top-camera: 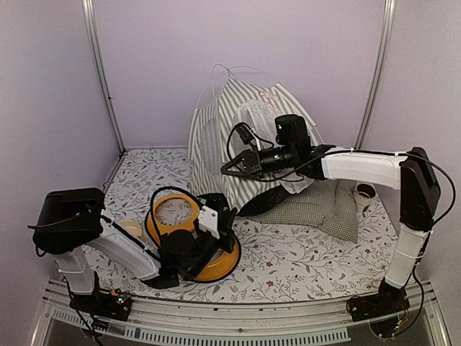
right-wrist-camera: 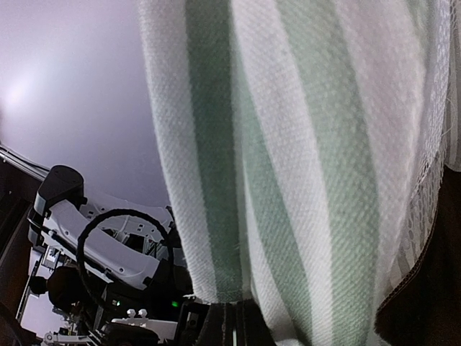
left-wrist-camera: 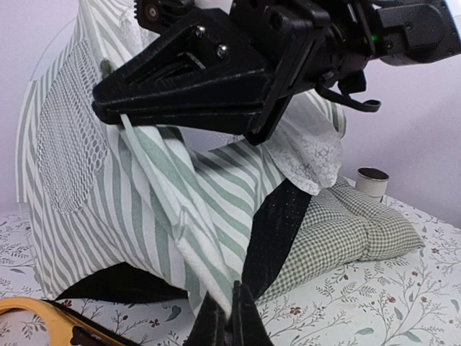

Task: Set up the pet tent
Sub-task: Insert the tent pole into the pole socket of the pet tent.

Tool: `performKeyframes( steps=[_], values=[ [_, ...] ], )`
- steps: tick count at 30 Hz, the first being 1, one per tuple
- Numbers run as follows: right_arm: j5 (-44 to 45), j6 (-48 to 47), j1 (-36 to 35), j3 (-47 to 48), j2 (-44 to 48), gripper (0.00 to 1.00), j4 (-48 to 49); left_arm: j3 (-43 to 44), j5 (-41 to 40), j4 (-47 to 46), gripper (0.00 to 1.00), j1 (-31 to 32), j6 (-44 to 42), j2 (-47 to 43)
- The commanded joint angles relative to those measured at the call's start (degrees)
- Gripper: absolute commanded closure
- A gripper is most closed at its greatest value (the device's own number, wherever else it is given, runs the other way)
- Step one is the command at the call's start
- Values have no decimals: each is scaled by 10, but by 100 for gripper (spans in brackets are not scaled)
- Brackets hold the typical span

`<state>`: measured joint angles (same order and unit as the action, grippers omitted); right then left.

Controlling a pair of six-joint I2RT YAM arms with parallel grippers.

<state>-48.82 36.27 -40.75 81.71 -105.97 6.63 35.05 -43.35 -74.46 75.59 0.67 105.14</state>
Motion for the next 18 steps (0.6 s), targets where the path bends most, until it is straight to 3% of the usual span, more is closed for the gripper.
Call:
performKeyframes(
  steps=[1, 18],
  values=[
    [126, 15, 60, 15, 41, 100, 185, -33, 116, 138, 100, 90, -2, 37],
    [121, 22, 52, -19, 63, 100, 196, -37, 115, 137, 100, 85, 5, 34]
  ],
)
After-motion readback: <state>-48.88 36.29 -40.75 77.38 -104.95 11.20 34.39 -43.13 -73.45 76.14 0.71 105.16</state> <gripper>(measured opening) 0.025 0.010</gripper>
